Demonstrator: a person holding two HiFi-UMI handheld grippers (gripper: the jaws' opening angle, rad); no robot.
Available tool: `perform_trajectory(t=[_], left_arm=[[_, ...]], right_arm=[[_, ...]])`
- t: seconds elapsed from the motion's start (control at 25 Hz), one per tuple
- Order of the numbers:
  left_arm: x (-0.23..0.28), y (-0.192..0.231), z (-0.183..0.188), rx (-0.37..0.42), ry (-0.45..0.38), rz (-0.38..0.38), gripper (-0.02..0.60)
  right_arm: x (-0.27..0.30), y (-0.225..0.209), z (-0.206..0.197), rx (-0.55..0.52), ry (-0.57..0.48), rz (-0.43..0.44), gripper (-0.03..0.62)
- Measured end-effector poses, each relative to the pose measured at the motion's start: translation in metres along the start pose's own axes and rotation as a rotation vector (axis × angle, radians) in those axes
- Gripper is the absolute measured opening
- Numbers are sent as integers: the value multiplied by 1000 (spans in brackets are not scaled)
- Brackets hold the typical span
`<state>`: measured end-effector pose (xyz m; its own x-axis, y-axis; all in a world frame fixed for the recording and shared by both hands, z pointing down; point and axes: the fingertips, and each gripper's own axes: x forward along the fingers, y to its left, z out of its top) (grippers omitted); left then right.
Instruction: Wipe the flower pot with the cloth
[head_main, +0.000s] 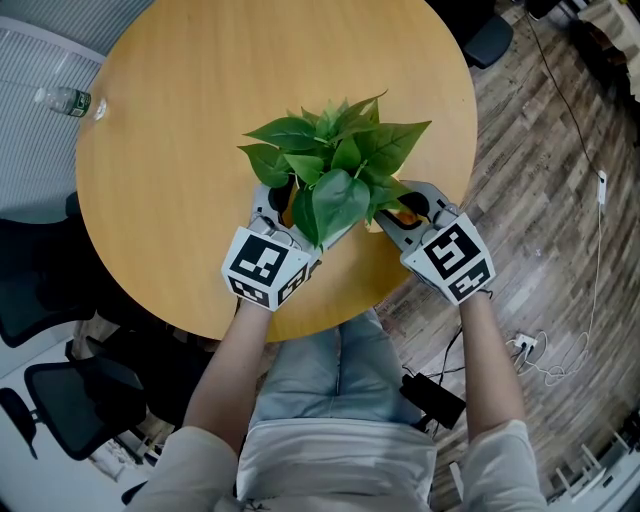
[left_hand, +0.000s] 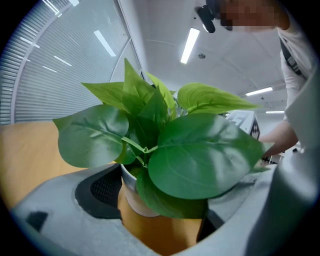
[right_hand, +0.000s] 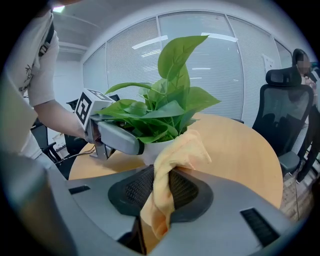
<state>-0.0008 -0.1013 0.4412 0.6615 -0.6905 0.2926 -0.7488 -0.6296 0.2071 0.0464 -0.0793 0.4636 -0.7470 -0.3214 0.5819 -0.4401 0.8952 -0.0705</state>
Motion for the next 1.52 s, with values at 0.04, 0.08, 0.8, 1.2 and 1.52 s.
perform_trajectory(t=[0.04, 0.08, 0.8, 1.2, 1.52], left_arm=[[1, 0, 0, -4, 1, 9, 480], [2, -1, 0, -7, 2, 19, 480], [8, -5, 1, -55, -13, 151, 479], [9, -7, 4, -43, -30, 155, 480], [-6, -12, 2, -41, -5, 118, 482]], right_arm=[[0, 1, -1, 2, -1, 1, 84], [-1, 1, -1, 4, -1, 3, 84], [-6, 12, -9, 17, -6, 21, 84], [-9, 12, -10, 42, -13, 20, 85], [-26, 1, -12, 163, -39, -60, 86]])
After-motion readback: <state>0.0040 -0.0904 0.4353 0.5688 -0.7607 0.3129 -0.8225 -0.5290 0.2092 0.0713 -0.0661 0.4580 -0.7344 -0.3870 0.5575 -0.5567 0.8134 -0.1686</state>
